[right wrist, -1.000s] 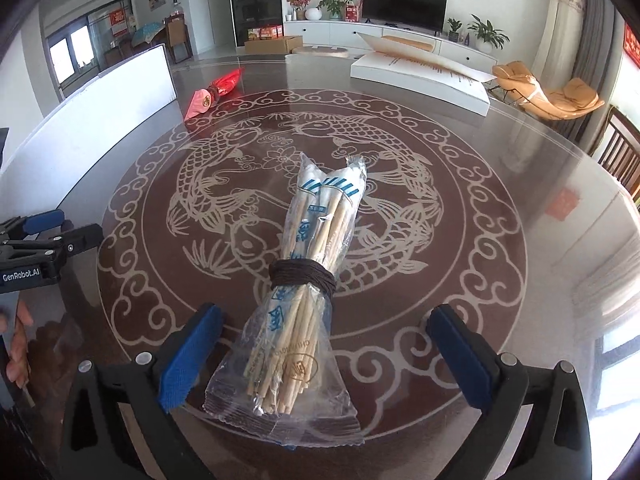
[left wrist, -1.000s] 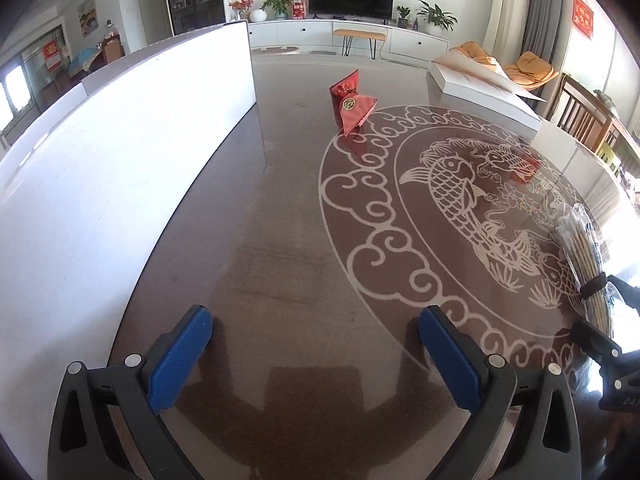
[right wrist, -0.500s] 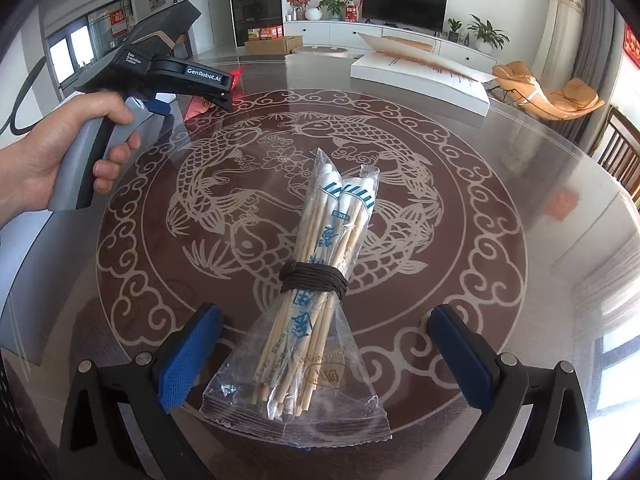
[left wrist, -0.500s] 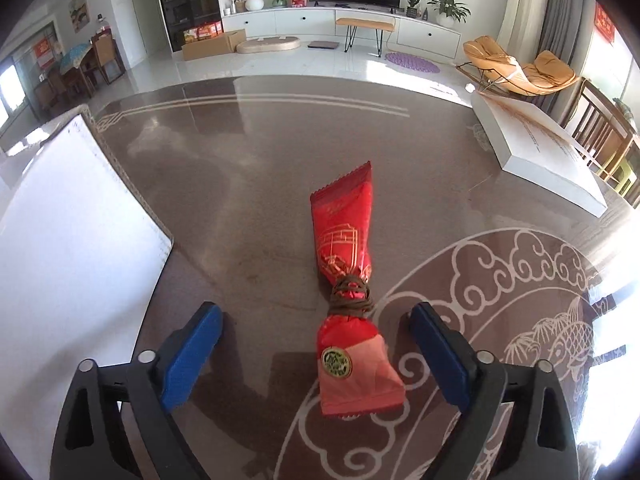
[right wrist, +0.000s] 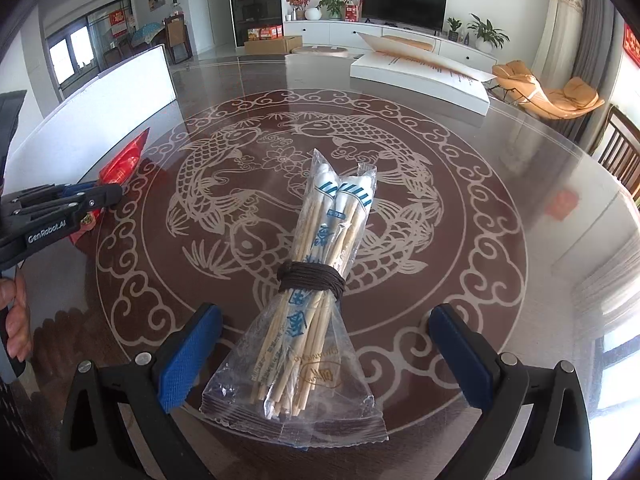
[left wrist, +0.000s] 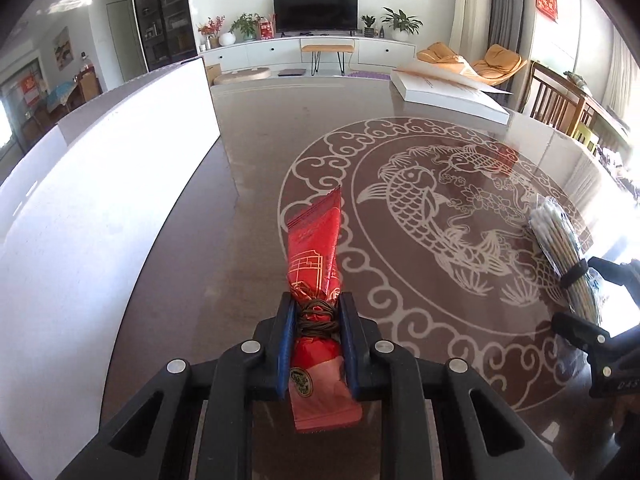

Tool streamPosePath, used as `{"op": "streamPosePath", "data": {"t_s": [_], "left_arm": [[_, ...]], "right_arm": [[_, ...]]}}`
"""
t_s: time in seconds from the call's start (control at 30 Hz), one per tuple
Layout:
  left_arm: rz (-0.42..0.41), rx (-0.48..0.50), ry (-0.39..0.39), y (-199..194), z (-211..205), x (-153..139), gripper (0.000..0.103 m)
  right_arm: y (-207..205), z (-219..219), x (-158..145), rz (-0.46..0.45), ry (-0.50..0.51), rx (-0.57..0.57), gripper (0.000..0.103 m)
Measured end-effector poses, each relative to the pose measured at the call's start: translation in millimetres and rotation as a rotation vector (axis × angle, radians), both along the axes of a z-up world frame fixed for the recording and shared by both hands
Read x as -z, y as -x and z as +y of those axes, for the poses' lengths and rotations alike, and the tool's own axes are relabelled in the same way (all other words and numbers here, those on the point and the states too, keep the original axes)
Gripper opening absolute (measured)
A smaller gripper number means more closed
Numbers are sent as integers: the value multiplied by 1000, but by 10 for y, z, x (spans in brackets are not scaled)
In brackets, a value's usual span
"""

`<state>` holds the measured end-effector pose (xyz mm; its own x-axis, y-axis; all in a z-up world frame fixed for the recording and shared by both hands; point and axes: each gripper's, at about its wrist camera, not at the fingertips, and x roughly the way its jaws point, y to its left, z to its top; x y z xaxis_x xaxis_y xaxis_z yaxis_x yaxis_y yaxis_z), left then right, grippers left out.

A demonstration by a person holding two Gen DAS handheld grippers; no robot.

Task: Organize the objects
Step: 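Carry chopsticks and red packet into the white bin and open both grippers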

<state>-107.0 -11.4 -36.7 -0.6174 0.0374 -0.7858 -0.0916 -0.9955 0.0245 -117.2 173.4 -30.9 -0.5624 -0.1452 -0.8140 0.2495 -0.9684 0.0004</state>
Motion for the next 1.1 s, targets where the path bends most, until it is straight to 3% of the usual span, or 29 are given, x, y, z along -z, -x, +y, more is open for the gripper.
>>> {"op": "streamPosePath", "data": {"t_s": [0.13, 0.17, 0.2, 0.23, 0.27, 0.47, 0.63, 0.77, 0.87, 1.0, 1.1], "left_arm": [[22, 8, -3, -257, -11, -7, 21], [23, 10, -10, -296, -21, -13, 21], [26, 10, -21, -322, -31, -18, 21], [33, 8, -32, -346, -51, -34, 21], [41, 4, -44, -361, -73, -55, 21], [146, -28, -143, -530, -262, -417, 21], [263, -95, -240, -643, -708, -1027, 21], [292, -222, -231, -728, -1365, -1433, 21], [266, -354, -215, -824, -1967, -1503, 21], [203, -514, -204, -962, -2647, -1369, 21], [135, -585, -183, -969, -2940, -1198, 21]], "right_arm": [[241, -71, -53, -138, -5, -46, 99], [283, -75, -91, -147, 8, -52, 78], [310, -94, -124, -143, -14, -52, 64], [328, -127, -140, -143, -52, -56, 40], [339, -136, -153, -156, -47, -63, 32], [192, -143, -310, -169, 27, -56, 30], [119, -547, -824, -100, 109, -135, 30], [132, -1256, -1372, -19, 201, -260, 30], [147, -1981, -1655, 0, 267, -380, 30], [80, -2989, -1746, -17, 301, -531, 30], [4, -3651, -1593, -56, 265, -622, 30]]}}
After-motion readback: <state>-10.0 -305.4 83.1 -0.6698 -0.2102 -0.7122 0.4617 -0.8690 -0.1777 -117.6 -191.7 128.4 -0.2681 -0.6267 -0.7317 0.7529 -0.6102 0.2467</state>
